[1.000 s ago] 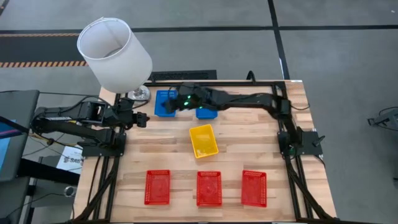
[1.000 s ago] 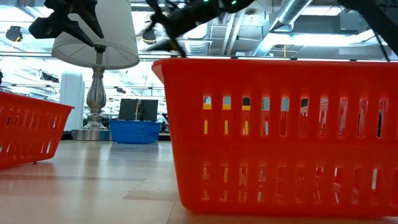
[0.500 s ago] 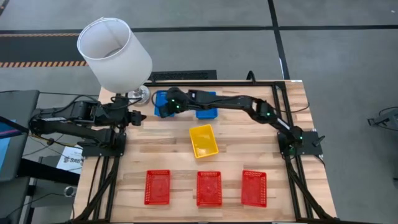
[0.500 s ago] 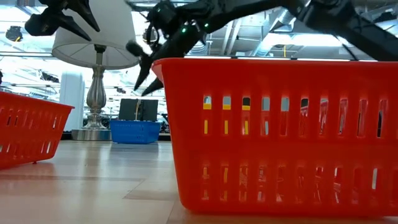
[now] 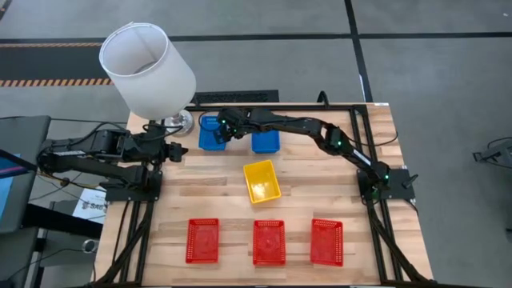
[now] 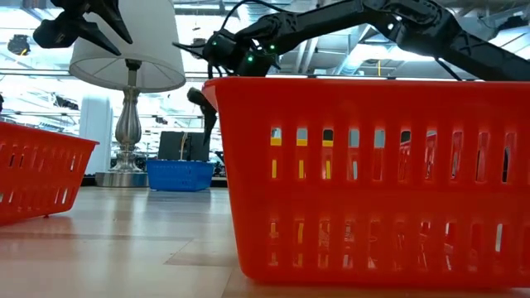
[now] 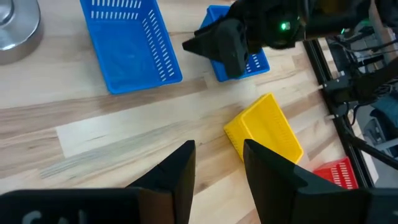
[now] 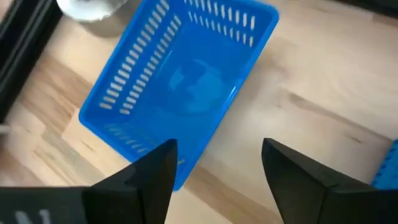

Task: Stack baskets by color
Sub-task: Stack the left blue bin on the blue bin

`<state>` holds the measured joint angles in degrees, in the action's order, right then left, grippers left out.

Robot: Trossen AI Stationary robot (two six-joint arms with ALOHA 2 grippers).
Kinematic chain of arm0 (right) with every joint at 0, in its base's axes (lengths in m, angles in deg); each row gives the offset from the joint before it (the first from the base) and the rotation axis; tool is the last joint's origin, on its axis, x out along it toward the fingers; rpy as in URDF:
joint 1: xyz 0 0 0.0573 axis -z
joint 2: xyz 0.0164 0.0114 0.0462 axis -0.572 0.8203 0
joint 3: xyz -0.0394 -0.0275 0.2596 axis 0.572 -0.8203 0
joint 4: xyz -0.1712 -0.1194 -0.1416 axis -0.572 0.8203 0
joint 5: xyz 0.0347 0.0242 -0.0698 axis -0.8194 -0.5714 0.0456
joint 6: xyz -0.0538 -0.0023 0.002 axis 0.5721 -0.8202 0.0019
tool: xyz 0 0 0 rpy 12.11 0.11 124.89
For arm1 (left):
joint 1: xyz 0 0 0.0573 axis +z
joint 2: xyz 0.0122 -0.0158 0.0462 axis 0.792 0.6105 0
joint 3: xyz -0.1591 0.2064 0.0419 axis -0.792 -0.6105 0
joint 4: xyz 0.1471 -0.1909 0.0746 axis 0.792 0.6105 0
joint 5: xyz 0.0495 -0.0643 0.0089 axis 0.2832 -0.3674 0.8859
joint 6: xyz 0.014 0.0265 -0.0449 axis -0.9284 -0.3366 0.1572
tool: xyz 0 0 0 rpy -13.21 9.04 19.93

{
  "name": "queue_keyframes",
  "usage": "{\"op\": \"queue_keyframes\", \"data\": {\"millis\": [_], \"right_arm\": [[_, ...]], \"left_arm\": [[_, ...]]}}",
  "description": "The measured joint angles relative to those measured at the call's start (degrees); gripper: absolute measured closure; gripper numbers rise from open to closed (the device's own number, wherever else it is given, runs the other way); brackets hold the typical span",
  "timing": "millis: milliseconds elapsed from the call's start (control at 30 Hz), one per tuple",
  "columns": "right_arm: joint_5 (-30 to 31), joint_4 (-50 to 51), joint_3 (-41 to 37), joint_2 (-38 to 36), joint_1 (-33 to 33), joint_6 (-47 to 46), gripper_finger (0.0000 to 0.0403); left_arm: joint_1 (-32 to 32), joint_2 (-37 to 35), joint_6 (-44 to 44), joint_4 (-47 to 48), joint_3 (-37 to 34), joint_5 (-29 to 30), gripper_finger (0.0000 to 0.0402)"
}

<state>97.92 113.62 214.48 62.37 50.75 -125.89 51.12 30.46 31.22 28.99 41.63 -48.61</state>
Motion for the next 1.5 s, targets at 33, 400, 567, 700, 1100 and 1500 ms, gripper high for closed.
{"op": "queue_keyframes", "data": {"millis": [33, 400, 567, 700, 1100, 1500], "right_arm": [[0.0, -0.1, 0.0, 0.0, 0.2, -0.2, 0.0147], [2.2, -0.7, 0.0, -0.1, 0.0, -2.9, 0.0149], [3.8, -1.5, 0.0, -0.1, 0.0, -4.5, 0.0149], [4.2, -3.1, 0.0, -0.1, -0.9, -5.3, 0.0149], [5.0, -5.6, -4.4, 0.0, -1.6, -8.6, 0.015], [4.0, -8.3, -5.2, 0.0, -2.5, -9.6, 0.0172]], "left_arm": [[0.0, 0.0, -0.1, 0.0, 0.0, 0.0, 0.0279], [0.0, 0.0, -1.0, 0.0, 0.0, 0.2, 0.0279], [0.0, 0.0, -1.2, 0.0, 0.0, 0.3, 0.0279], [0.0, 0.0, -1.2, 0.0, 0.0, 0.3, 0.0279], [0.0, 0.0, -1.7, 0.0, 0.0, -0.1, 0.0279], [0.0, 0.0, -2.7, 0.0, 0.0, -0.2, 0.0279]]}}
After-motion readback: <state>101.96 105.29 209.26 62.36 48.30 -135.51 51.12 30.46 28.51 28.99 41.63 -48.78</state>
